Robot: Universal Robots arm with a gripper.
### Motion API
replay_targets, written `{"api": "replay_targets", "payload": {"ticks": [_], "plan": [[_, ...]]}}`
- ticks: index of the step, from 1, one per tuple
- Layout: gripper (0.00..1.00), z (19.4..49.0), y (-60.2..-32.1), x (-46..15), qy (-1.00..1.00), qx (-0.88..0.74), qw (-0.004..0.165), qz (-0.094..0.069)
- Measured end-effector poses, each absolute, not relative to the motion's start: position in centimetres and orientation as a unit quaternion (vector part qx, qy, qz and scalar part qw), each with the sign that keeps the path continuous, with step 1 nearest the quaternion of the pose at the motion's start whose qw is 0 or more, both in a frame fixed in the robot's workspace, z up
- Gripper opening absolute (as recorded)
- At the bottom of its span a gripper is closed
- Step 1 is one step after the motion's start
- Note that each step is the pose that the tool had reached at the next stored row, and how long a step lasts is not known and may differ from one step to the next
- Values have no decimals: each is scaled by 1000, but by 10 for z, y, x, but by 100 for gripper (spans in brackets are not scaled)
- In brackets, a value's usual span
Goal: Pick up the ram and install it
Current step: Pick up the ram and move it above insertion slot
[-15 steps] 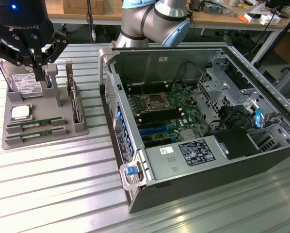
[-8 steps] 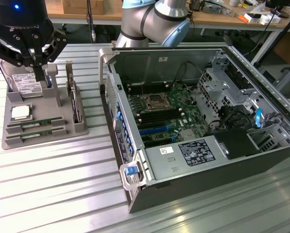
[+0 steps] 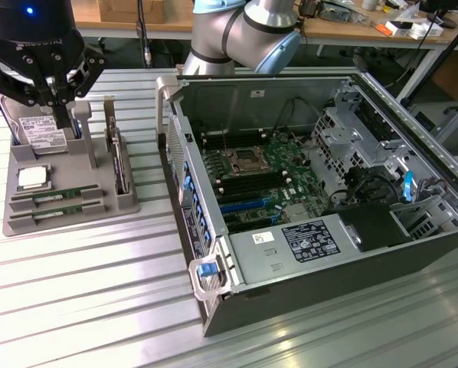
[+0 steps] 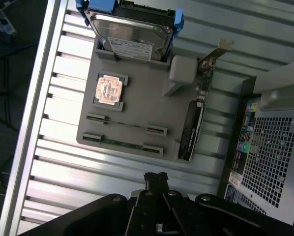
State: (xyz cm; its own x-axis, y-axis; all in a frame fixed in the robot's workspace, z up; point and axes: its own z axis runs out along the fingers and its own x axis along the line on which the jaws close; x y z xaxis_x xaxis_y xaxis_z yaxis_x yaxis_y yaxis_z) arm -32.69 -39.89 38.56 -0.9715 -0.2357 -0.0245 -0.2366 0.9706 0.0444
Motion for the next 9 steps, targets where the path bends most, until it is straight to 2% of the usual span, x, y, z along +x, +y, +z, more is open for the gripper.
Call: {"api": "replay_targets", "payload": {"ticks": [9], "plan": [[11,386,-399,-327,987,-156,9,24]]}}
